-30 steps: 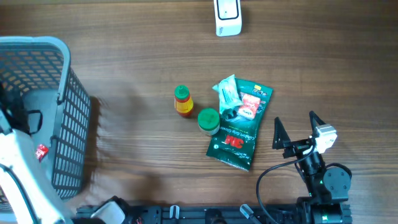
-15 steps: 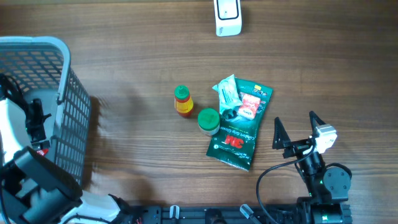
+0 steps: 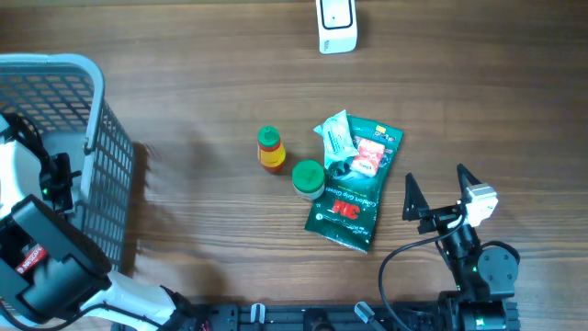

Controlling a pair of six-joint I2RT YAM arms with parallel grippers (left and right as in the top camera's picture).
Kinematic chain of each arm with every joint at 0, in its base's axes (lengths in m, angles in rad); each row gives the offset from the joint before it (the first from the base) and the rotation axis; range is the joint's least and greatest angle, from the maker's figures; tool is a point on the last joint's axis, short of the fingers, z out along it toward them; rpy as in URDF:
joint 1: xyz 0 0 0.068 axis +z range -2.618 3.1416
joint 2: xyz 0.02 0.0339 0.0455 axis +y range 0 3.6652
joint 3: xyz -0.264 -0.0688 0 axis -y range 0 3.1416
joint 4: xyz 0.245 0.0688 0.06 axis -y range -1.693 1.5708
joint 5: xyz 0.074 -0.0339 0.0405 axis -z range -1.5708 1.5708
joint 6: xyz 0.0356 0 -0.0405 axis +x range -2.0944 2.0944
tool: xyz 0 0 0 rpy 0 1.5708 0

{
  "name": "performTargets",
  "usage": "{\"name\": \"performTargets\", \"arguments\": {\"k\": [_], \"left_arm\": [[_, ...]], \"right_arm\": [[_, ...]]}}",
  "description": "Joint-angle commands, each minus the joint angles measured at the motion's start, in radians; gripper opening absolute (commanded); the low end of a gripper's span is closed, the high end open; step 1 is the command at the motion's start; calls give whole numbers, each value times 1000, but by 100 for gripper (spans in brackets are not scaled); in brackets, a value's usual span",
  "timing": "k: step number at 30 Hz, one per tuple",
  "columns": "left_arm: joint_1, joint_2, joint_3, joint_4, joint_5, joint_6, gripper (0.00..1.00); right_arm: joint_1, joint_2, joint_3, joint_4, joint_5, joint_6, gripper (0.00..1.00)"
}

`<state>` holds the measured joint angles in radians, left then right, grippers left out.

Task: Scan the item barcode
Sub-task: 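Reach the left gripper into the basket and grasp the red Nescafe stick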

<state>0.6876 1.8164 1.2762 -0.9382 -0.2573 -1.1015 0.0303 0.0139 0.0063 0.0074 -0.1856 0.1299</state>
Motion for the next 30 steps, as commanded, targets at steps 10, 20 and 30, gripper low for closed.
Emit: {"name": "performTargets", "arguments": {"k": [10, 20, 30], "left_arm": [[13, 13, -1, -85, -88, -224, 100], [13, 13, -1, -172, -356, -399, 100], [43, 13, -211, 74, -354, -399, 87]], "right_arm": [[2, -3, -1, 5, 5, -11, 100], [2, -3, -1, 5, 5, -11, 100], [2, -3, -1, 5, 5, -11, 100]]}}
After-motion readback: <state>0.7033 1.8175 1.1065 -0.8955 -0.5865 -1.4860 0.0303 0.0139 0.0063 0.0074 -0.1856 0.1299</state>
